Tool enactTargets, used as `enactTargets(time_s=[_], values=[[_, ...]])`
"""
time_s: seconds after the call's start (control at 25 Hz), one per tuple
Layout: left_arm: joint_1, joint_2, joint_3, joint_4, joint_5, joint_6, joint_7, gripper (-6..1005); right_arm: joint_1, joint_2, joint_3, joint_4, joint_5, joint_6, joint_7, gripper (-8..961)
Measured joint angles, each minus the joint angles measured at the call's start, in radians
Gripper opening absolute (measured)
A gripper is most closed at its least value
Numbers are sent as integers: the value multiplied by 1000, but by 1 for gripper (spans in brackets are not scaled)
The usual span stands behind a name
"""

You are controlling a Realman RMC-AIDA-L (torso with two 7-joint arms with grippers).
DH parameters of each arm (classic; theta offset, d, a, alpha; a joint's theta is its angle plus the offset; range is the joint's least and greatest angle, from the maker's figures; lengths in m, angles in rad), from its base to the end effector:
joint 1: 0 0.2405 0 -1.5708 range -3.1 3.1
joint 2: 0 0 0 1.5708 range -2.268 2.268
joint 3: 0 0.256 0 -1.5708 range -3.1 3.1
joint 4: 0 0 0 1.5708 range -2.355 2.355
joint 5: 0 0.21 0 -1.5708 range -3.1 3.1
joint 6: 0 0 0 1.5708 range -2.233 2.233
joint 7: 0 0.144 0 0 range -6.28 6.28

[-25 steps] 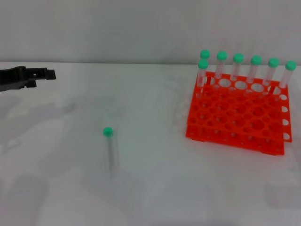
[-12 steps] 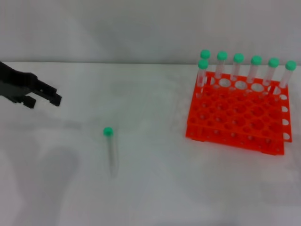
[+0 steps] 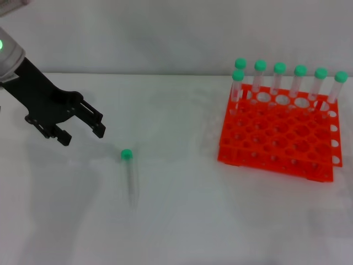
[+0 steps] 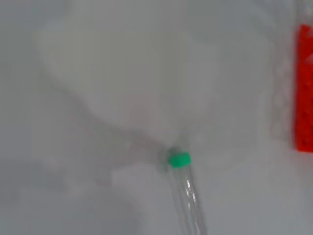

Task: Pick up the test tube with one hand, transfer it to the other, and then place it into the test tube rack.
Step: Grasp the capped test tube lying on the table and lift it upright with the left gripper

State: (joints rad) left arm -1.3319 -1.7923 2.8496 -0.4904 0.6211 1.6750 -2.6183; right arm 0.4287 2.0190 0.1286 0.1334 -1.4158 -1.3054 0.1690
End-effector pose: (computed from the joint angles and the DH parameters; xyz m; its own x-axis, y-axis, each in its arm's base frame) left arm -0.1842 0.4322 0.1008 0.0812 0.9964 -0.0262 0.9349 -0.0852 -0.3444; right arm 0.3586 0.3153 0.0273 0.6864 0.1101 -0.7189 -0.7243 0.0145 -0.6893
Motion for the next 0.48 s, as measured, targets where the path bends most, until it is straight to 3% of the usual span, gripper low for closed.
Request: enactTargets(time_s=[0.32,0.48], values=[[16,-2,-1,93,71,-13,-191,843,4,0,-4,0,-3,1,0,873],[28,-27,-3,110,77,-56,-214,844,11,0,-8,1,-3,5,0,873]])
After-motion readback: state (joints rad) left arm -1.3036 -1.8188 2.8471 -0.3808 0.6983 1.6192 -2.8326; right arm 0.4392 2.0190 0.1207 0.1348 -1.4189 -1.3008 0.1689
